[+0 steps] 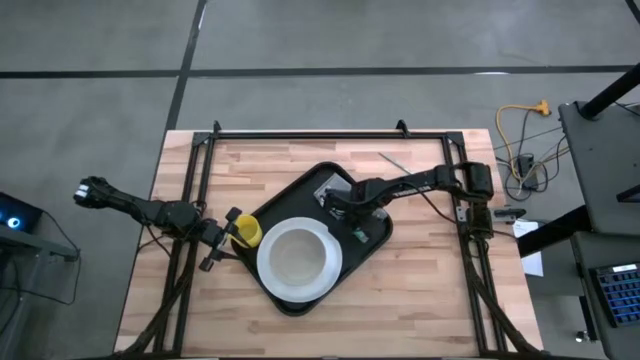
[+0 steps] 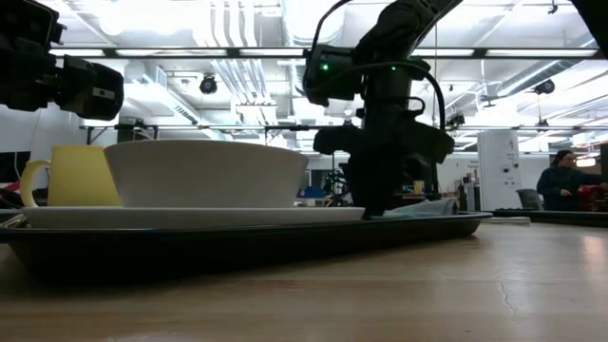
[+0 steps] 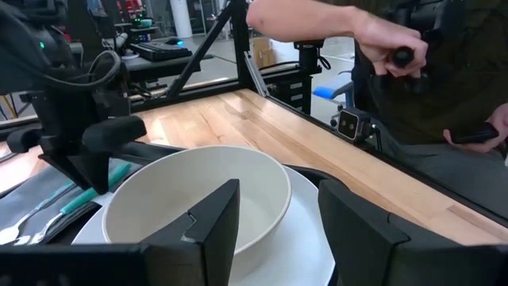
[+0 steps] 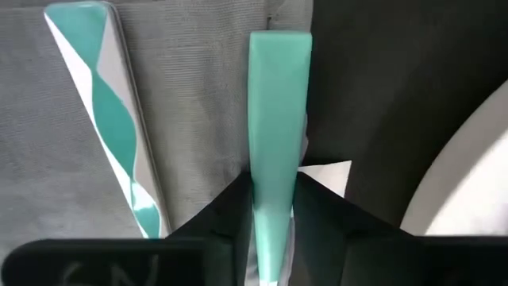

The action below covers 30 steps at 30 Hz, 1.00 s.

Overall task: Set up tray
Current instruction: Put the green spoon on top of the gray napkin on the black tray to the left of the blue patterned fork

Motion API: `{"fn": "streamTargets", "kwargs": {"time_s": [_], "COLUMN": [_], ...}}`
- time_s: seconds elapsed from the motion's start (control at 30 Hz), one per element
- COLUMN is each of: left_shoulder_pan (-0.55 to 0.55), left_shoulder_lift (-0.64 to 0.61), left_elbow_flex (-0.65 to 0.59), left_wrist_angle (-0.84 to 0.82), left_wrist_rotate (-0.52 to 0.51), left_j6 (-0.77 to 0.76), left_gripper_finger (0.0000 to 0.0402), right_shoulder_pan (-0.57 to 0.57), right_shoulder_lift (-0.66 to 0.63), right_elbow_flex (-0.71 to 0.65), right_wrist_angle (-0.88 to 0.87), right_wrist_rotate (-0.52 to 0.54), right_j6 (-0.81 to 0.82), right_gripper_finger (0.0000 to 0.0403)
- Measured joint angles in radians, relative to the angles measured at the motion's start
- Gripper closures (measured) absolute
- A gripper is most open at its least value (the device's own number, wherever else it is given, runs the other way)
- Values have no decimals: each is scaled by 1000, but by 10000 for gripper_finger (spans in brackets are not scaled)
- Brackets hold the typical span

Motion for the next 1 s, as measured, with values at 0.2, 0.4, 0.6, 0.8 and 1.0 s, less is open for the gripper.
{"fn": "streamTargets", "kwargs": {"time_s": [0.2,0.4,0.6,0.8,1.0], "left_shoulder_pan": [0,0,0,0,0], "left_shoulder_lift": [1,2,2,5,5], "left_elbow_flex": [0,0,0,0,0], "left_wrist_angle": [0,0,0,0,0], "left_wrist_rotate": [0,0,0,0,0], "left_j6": [0,0,0,0,0], "left_gripper_finger": [242,242,242,242,242], "right_shoulder_pan": [0,0,-1,-1,-8], "right_shoulder_lift": [-8,-18,-18,-18,-18], "right_elbow_flex": [2,3,3,3,3], "right_wrist_angle": [15,2,-9,-9,-9], "right_wrist_rotate": [54,57,55,54,55], "right_j6": [23,25,46,135,150], "right_gripper_finger": [336,346,344,322,281]}}
